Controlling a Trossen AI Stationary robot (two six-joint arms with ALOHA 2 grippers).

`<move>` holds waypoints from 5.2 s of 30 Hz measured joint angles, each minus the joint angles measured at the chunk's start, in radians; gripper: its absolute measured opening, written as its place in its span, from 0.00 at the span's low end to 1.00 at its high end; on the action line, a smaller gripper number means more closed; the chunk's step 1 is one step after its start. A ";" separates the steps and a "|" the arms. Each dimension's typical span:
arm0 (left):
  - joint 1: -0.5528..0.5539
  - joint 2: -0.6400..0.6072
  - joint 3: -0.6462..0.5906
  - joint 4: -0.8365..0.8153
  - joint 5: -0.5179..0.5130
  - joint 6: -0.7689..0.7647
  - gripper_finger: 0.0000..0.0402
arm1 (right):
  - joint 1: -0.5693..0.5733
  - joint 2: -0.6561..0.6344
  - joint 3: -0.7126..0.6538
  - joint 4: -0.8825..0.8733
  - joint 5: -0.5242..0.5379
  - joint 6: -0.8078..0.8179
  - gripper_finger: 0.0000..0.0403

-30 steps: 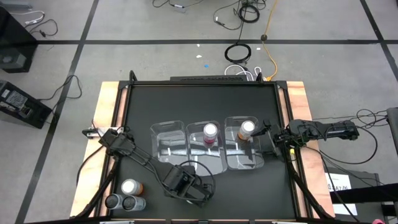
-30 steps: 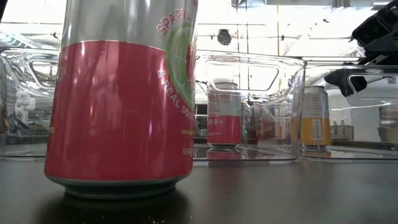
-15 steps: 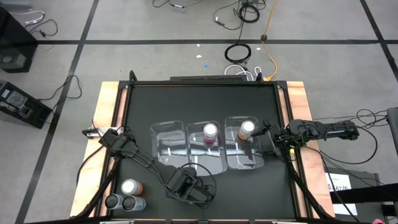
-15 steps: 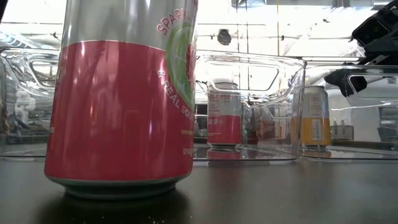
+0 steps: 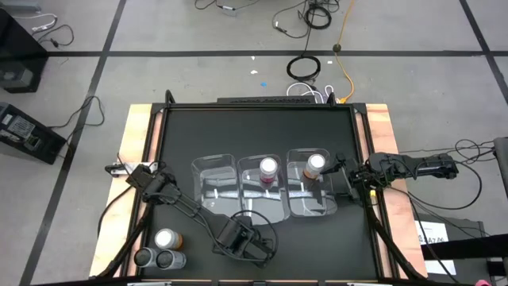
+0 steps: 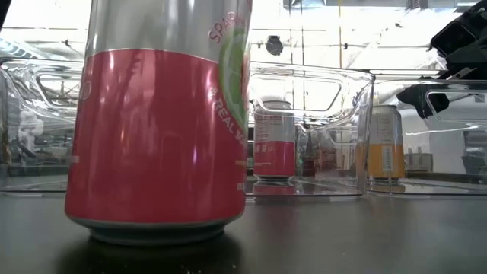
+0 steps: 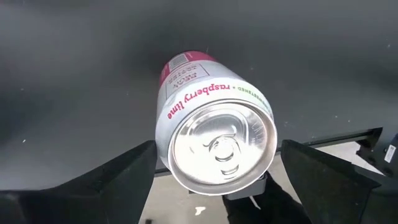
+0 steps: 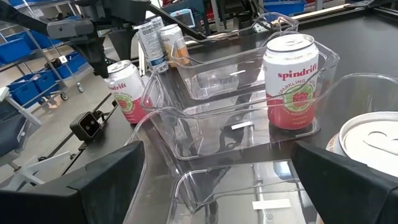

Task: Sort soda cans
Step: Put the pink soda can into the middle transparent bin

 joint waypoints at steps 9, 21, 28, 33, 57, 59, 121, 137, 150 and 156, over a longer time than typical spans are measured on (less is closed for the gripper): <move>0.001 0.000 0.000 -0.005 -0.007 0.001 0.88 | 0.000 0.000 0.000 0.000 0.000 0.000 0.99; 0.001 0.000 0.000 0.028 -0.011 0.003 0.88 | 0.000 0.000 0.000 0.000 0.001 -0.015 0.99; 0.001 0.000 0.000 0.030 -0.051 0.011 0.88 | 0.000 0.000 0.000 0.000 0.001 -0.020 0.99; 0.000 0.000 0.000 0.029 -0.104 0.035 0.88 | 0.000 0.000 0.000 0.000 -0.001 -0.023 0.99; 0.007 -0.002 0.000 0.016 -0.099 0.042 0.99 | 0.000 0.000 0.000 0.000 -0.001 -0.028 0.99; 0.007 -0.002 0.000 0.020 -0.099 0.053 0.98 | 0.000 0.000 0.000 0.000 -0.001 -0.028 0.99; 0.020 0.004 0.001 0.094 -0.116 0.156 0.97 | 0.000 0.000 0.000 0.000 -0.002 -0.019 0.99; 0.028 0.090 0.002 0.129 -0.051 0.157 0.97 | 0.000 0.000 0.000 0.000 -0.002 -0.019 0.99; 0.031 0.094 0.002 0.118 -0.046 0.134 0.97 | 0.000 0.000 0.000 0.000 -0.002 -0.019 0.99; 0.031 0.094 0.001 0.117 -0.036 0.128 0.93 | 0.000 0.000 0.000 0.000 -0.001 -0.019 0.99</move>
